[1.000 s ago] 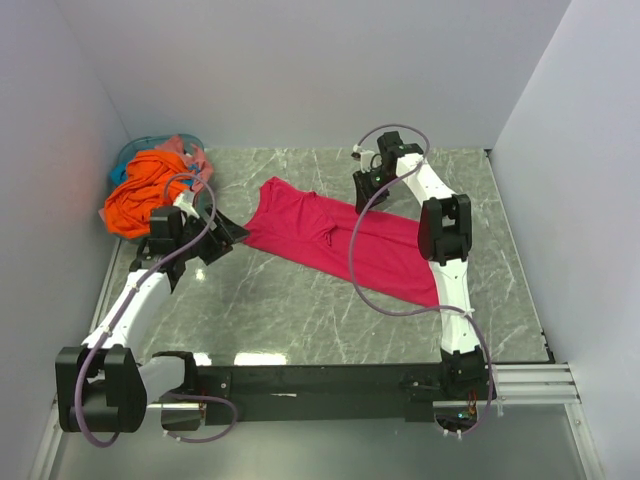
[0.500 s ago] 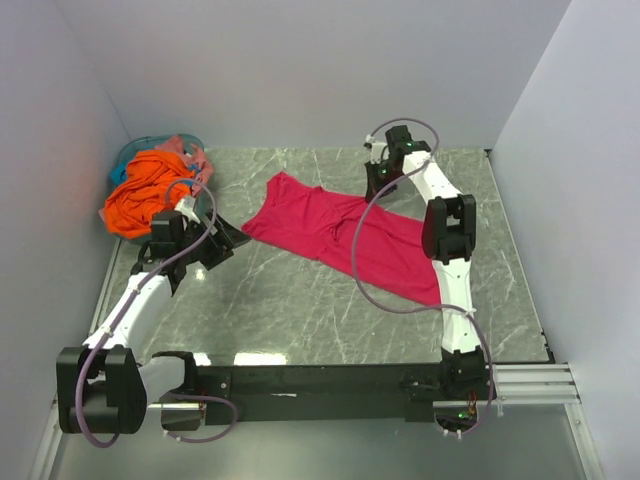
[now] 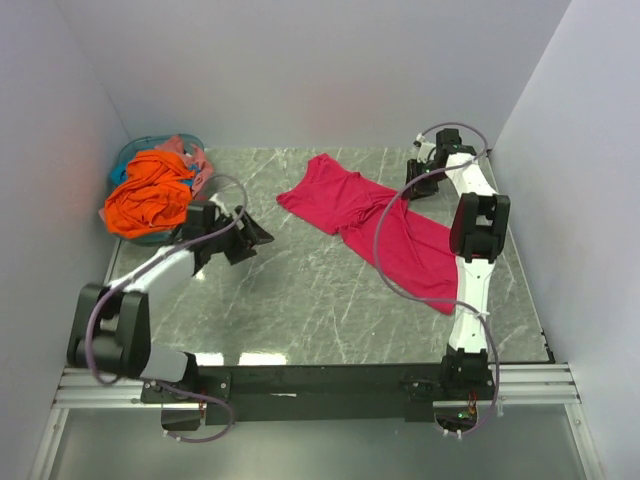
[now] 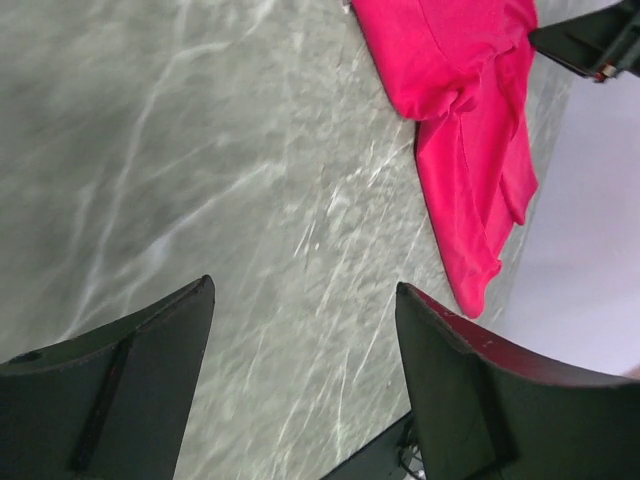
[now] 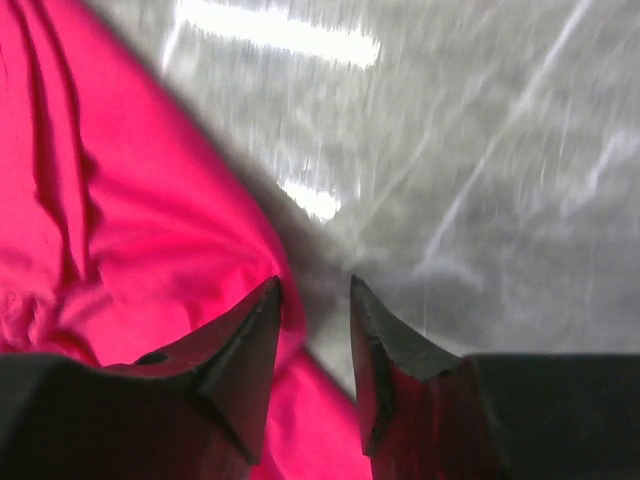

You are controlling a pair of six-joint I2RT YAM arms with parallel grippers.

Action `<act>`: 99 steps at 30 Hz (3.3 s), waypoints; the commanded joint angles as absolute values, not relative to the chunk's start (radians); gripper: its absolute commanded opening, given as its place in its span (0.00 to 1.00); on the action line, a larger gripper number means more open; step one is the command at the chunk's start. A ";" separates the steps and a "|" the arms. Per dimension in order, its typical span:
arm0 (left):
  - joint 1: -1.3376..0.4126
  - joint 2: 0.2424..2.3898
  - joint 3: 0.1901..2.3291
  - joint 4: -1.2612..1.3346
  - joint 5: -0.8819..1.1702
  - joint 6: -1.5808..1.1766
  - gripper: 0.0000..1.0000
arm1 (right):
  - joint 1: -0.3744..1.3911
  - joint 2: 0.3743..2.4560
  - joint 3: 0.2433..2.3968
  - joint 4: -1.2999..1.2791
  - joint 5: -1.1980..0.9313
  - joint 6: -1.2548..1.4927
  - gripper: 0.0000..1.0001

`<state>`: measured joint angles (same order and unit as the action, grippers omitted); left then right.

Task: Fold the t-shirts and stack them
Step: Fold the tshirt

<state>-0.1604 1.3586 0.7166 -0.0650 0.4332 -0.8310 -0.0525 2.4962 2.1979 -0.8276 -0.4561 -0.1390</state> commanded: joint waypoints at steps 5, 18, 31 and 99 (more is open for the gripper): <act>-0.253 1.659 0.942 0.084 0.309 -0.942 0.71 | -0.075 2.264 2.039 -0.776 -0.517 -0.202 0.52; -0.321 2.113 1.441 -0.141 0.132 -1.012 0.56 | -0.083 1.646 1.425 -0.481 -0.535 -0.330 0.84; -0.314 2.267 1.670 -0.325 0.003 -0.890 0.19 | -0.121 1.471 1.223 -0.548 -0.908 -0.417 0.93; -0.034 1.069 1.109 -0.374 0.348 -0.632 0.64 | 0.856 1.382 0.672 -0.555 0.082 -0.580 0.00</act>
